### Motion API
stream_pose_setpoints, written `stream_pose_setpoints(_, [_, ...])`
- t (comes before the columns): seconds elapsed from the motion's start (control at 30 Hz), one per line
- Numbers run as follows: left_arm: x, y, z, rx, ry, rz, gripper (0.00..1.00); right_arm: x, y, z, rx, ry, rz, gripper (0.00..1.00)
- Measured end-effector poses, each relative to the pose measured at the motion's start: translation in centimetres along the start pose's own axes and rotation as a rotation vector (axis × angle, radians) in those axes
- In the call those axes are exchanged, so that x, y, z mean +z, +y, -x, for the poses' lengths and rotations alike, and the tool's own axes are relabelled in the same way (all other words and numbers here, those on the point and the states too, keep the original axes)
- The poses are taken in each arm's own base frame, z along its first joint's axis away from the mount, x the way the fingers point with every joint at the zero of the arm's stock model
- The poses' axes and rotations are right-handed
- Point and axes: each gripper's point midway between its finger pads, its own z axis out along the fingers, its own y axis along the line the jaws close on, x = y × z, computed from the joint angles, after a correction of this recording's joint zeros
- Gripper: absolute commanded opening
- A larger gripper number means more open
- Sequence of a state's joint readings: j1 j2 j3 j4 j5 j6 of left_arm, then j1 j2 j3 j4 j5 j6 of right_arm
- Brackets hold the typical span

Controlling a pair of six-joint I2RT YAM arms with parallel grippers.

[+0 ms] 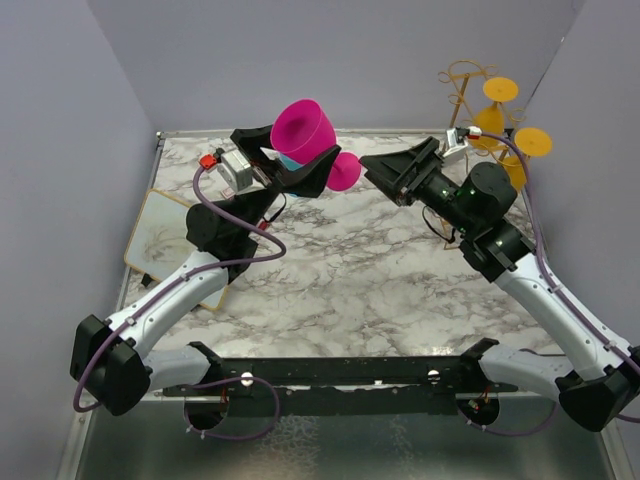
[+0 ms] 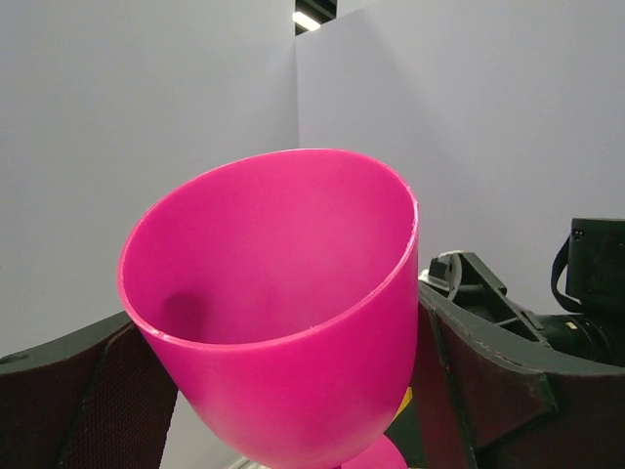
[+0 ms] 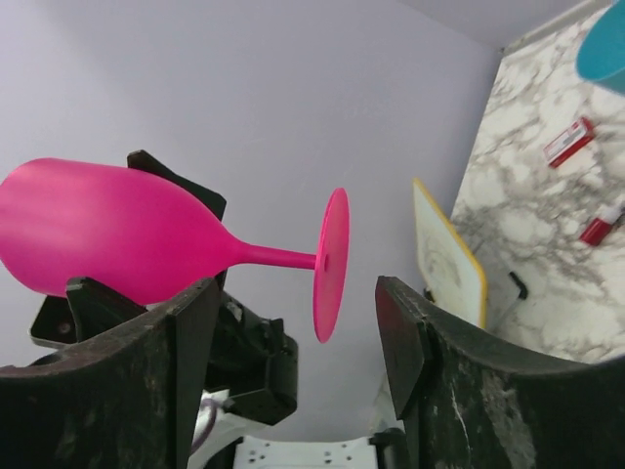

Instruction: Take the wine glass off the wine glass rack

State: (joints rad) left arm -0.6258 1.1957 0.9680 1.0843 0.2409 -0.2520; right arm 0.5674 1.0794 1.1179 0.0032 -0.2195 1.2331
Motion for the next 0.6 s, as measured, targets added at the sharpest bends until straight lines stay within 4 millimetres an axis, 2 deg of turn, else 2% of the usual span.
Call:
stream_pose_setpoints(0.1, [-0.3, 0.3, -0.2, 0.003, 0.005, 0.020, 0.76, -0.3, -0.2, 0.8, -0.039, -0.044, -0.019, 0.83])
stream_pose_setpoints(0.23, [-0.8, 0.7, -0.3, 0.026, 0.020, 0.041, 0.76, -1.9, -0.6, 2.6, -0.145, -0.143, -0.079, 0.85])
stream_pose_setpoints(0.3, [-1.4, 0.9, -0.6, 0.049, 0.038, 0.054, 0.76, -3.3, 0.0, 4.1, -0.234, -0.213, -0.101, 0.85])
stream_pose_setpoints(0.43, [-3.0, 1.3, -2.5, 0.091, 0.116, 0.075, 0.76, -8.1, 3.3, 7.7, -0.453, -0.394, -0.093, 0.87])
stream_pose_setpoints(0.5, [-4.0, 1.9, -4.4, 0.117, 0.180, 0.097, 0.76, -11.2, 5.3, 9.2, -0.572, -0.485, -0.080, 0.87])
stream_pose_setpoints(0.6, [-6.6, 3.1, -8.4, 0.158, 0.305, 0.139, 0.76, -15.5, 8.4, 10.7, -0.733, -0.592, -0.052, 0.88])
